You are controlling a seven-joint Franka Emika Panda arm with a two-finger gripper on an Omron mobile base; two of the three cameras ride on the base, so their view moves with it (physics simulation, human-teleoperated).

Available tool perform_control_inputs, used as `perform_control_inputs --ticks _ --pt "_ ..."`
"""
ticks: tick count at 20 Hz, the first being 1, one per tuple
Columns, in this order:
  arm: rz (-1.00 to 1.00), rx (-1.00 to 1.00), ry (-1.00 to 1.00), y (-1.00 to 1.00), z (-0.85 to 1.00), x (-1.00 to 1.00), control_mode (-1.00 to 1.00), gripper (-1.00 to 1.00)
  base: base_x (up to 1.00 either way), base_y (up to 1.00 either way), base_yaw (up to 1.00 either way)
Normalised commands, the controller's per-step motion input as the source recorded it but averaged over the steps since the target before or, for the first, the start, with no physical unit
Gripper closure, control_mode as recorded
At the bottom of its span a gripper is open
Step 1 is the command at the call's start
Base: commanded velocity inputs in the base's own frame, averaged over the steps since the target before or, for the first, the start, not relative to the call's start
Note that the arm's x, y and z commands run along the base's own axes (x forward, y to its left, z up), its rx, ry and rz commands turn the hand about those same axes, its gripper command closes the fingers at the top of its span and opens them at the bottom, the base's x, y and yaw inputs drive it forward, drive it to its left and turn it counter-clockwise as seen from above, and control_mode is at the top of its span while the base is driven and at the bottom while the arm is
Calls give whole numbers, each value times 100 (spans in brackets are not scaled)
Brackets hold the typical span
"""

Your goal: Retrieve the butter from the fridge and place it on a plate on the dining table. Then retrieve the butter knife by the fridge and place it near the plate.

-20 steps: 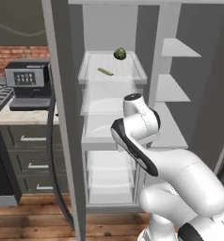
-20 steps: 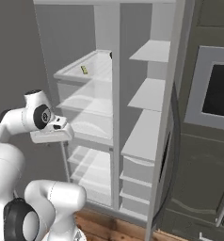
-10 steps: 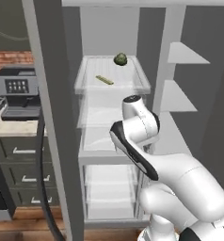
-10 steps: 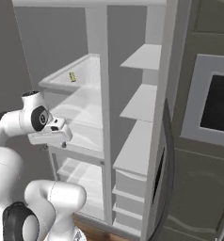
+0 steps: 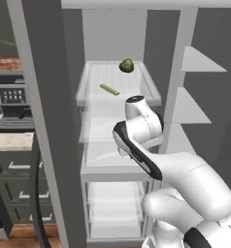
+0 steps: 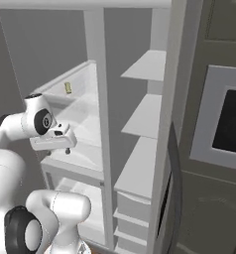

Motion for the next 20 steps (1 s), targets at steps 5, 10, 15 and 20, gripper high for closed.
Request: perform_control_inputs --ticks 5,10,15,20 --pt "0 0 0 0 0 0 100 -100 53 20 0" --pt "0 0 0 0 0 0 100 -100 38 2 0" --pt "0 0 0 0 0 0 100 -100 52 22 0" --pt "0 0 0 0 0 0 100 -100 26 6 0"
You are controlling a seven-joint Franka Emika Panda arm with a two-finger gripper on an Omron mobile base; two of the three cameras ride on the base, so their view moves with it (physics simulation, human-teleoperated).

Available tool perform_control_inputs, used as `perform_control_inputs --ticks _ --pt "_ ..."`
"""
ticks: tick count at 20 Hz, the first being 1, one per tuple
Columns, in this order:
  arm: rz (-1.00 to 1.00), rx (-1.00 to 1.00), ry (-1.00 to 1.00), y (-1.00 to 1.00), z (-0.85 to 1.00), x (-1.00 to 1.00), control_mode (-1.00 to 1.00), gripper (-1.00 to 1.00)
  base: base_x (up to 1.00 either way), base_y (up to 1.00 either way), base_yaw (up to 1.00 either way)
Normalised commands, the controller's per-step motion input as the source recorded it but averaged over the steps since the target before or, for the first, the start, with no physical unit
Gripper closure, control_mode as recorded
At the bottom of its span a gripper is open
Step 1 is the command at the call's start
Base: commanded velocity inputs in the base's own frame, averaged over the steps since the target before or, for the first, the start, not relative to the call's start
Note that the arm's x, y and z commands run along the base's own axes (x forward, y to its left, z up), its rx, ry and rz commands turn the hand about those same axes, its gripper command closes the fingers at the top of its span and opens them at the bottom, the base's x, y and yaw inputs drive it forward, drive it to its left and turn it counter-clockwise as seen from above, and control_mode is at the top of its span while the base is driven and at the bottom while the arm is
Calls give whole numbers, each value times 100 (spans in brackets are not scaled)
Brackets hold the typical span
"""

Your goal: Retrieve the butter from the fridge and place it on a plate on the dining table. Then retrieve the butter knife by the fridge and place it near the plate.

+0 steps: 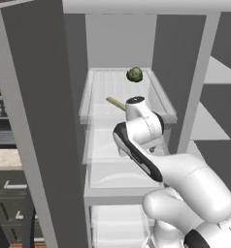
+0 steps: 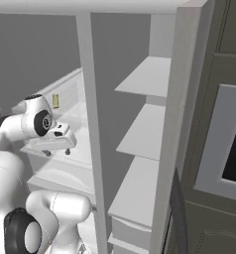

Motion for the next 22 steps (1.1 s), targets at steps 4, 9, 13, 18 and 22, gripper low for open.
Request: perform_control_inputs --ticks 4,9,13,18,22 --pt "0 5 -14 10 2 0 -100 -100 0 0 0" --pt "0 2 -26 24 40 0 -100 -100 0 0 0" --pt "0 10 -31 30 75 7 -100 -100 0 0 0" --pt "0 18 -14 5 85 2 -100 -100 0 0 0" --pt "0 2 -19 8 66 0 -100 -100 0 0 0"
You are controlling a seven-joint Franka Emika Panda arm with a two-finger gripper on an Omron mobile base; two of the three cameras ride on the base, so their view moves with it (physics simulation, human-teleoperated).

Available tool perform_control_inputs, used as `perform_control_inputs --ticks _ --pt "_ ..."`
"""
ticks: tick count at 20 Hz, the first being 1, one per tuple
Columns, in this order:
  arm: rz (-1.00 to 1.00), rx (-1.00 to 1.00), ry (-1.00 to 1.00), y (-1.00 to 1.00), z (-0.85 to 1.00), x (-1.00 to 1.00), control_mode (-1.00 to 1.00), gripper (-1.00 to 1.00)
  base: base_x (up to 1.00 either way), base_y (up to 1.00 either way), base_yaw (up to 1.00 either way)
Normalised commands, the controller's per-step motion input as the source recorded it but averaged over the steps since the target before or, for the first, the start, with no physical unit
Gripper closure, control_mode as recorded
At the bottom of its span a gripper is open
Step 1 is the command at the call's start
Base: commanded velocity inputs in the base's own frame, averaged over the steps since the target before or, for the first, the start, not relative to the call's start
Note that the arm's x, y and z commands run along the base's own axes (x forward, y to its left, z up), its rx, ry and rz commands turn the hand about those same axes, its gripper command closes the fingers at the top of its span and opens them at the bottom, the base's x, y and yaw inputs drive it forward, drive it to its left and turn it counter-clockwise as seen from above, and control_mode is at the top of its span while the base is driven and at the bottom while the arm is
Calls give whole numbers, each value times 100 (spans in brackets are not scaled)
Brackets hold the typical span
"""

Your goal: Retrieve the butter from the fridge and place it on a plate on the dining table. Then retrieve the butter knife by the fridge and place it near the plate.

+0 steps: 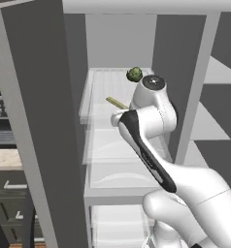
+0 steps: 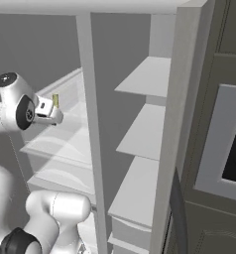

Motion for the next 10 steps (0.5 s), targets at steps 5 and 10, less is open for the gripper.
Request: perform_control_inputs --ticks 5,10 --pt "2 0 -19 16 64 0 -100 -100 0 0 0" --pt "3 0 -5 2 33 21 -100 -100 0 0 0"
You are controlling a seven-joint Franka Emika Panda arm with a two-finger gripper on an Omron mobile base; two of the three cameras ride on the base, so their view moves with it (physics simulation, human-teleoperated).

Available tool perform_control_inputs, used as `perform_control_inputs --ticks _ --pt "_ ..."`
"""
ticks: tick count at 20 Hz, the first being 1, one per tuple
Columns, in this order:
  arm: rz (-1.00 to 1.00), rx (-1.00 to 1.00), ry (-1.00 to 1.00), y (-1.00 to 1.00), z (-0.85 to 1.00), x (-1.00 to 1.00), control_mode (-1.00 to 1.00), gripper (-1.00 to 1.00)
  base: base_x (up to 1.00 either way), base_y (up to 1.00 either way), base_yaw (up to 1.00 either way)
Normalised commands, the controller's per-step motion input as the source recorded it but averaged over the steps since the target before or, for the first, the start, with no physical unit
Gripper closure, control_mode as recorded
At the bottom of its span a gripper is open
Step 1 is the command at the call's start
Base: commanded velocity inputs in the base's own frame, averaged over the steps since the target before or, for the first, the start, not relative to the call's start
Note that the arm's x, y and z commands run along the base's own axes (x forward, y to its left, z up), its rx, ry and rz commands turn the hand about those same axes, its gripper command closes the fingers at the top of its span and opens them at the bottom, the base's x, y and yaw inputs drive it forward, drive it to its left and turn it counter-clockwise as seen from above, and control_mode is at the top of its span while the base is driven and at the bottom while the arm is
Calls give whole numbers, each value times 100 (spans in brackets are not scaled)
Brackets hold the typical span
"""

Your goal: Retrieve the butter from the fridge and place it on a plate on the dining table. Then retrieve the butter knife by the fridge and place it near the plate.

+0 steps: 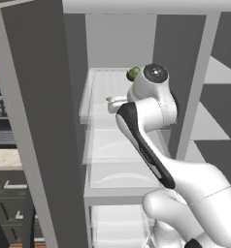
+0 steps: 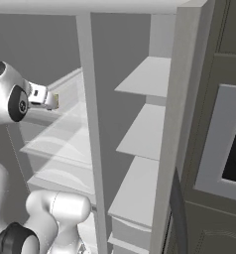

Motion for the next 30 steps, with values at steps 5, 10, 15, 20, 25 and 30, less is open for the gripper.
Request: perform_control_inputs --ticks 5,10,15,20,25,30 --pt "3 -1 0 -3 -10 57 -100 -100 0 0 0" --pt "14 -3 0 -12 -12 57 -100 -100 0 0 0" --pt "23 -2 7 -5 -4 68 -100 -100 0 0 0" --pt "8 -10 13 13 -4 68 -100 -100 0 0 0" --pt "1 -11 9 30 -9 47 -100 -100 0 0 0" --pt "0 -5 2 16 -9 10 -100 -100 0 0 0"
